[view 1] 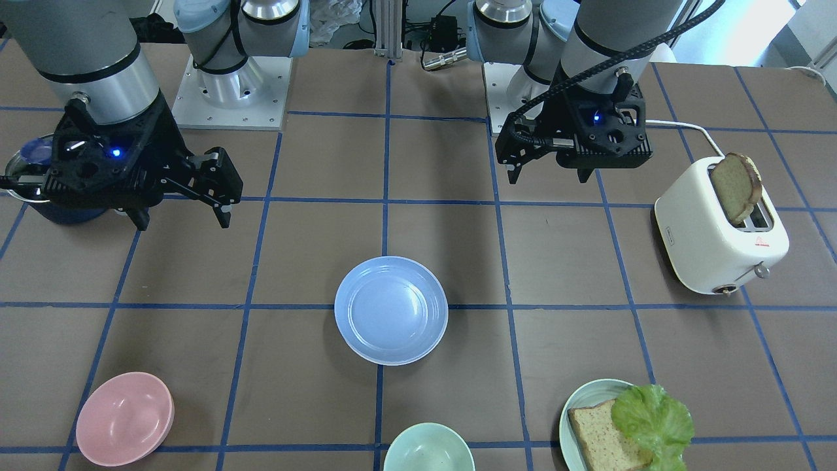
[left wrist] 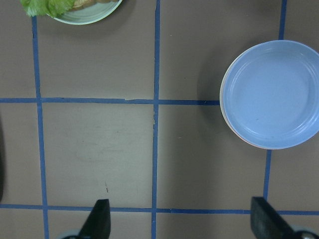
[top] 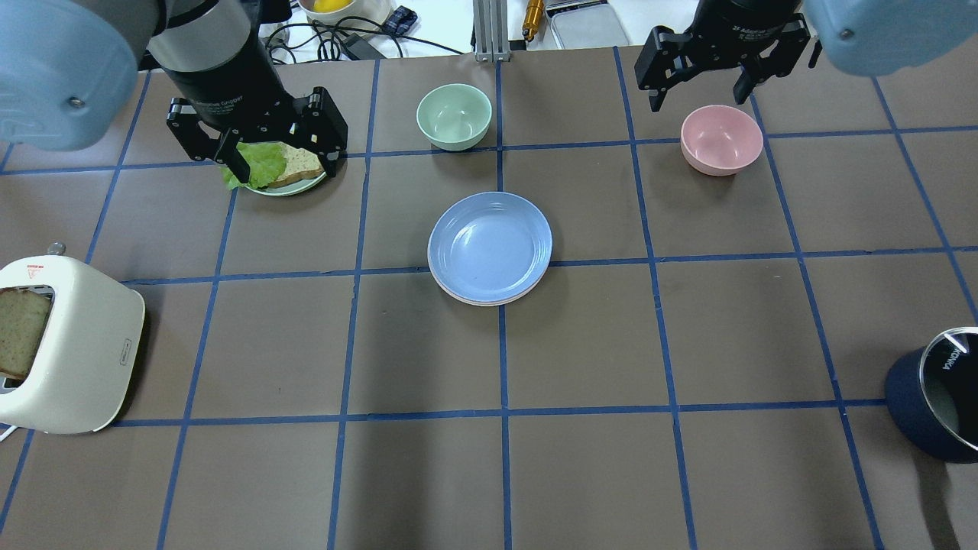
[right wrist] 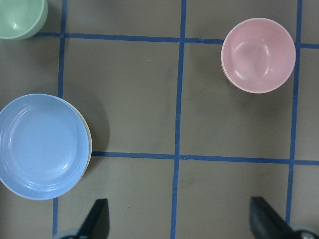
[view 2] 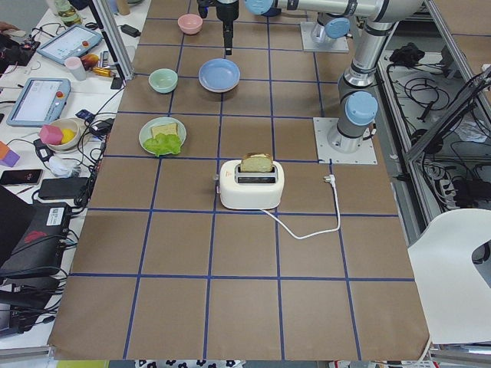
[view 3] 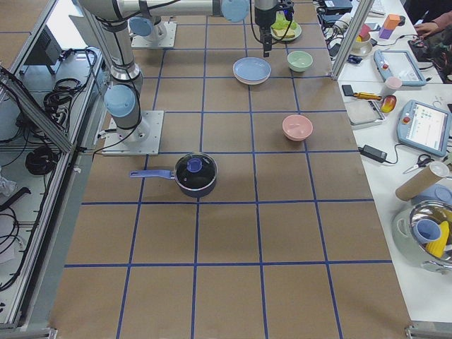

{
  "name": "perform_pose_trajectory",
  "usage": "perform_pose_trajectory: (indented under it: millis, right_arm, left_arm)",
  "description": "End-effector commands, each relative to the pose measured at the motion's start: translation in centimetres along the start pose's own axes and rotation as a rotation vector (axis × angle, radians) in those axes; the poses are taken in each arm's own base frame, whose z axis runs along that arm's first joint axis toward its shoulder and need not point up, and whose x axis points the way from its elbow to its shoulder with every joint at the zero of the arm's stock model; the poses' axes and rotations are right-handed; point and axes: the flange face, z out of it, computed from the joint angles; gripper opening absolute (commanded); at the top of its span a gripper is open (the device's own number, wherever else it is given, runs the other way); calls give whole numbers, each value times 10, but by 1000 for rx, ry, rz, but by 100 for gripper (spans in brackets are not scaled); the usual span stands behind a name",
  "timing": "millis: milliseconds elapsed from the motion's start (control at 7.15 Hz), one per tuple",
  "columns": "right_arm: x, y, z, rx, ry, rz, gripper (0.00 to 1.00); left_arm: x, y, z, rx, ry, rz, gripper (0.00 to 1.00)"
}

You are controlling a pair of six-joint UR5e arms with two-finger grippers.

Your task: Stack three plates with pink and blue

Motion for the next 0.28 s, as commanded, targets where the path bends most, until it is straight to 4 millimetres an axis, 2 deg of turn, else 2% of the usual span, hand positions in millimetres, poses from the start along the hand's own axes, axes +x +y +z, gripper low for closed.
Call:
perform_pose_trajectory:
  millis: [0,140]
  right_arm:
    - [0,1,1,-1,0,9,100]
    - [0,1,1,1,0,9,100]
  left_arm:
    - [-1,0,0,0,-1,-1,100]
    - [-1,-1,1,-3,-1,-1,100]
